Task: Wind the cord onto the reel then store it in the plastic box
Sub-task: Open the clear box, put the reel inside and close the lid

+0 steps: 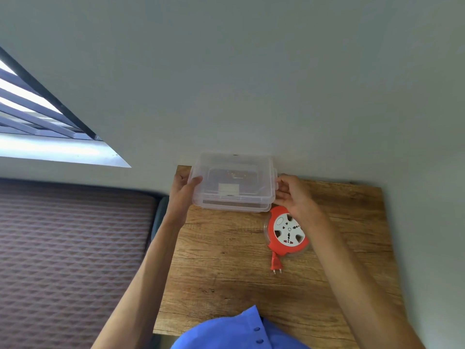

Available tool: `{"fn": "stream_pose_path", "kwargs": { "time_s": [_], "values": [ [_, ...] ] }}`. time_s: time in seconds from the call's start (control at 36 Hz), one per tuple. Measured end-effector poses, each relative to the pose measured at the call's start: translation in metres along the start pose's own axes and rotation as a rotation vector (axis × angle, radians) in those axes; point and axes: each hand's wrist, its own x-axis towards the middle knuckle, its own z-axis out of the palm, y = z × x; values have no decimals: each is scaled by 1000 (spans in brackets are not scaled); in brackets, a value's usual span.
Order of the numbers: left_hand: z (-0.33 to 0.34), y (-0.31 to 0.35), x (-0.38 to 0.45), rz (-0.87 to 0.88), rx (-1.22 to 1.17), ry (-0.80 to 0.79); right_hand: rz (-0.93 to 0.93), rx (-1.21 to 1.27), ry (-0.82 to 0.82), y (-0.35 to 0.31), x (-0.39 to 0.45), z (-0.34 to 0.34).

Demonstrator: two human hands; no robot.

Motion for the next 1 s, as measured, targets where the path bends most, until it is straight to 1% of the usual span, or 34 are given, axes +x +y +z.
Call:
{"fn": "stream_pose_path", "kwargs": {
  "time_s": [0.11,0.22,0.28,0.36,0.42,0.47,0.56,0.69,0.78,0.89,0.92,0.94,1.0],
  "values": [
    [-3,-4,-6,56,14,51,-39,-81,73,4,-9,-3],
    [-8,0,-15,128,24,75,-63,-63,150,7,-17,-9],
    [-10,3,-22,165,62,109,-91,-103,168,10,-21,-12],
    [-15,5,-34,186,131,172,-144,-179,144,17,-31,-19],
    [-18,5,-44,185,131,185,-166,-213,116,23,-37,-25],
    [-24,3,-54,186,130,191,-139,-217,64,28,-45,-29],
    [-33,-8,-69,145,42,129,-87,-230,39,41,-57,-32],
    [-44,-25,-93,-17,-155,79,-88,-236,66,72,-71,-37],
    [-52,-35,-100,-79,-173,65,-92,-270,47,86,-76,-35],
    [-62,-48,-108,-144,-143,71,-89,-322,-23,105,-74,-41],
    [-64,-50,-109,-149,-141,69,-102,-331,-8,109,-72,-43],
    [-66,-51,-111,-151,-141,69,-123,-353,49,113,-69,-45],
    [-70,-54,-114,-158,-133,71,-174,-422,269,121,-62,-52]
  ]
}}
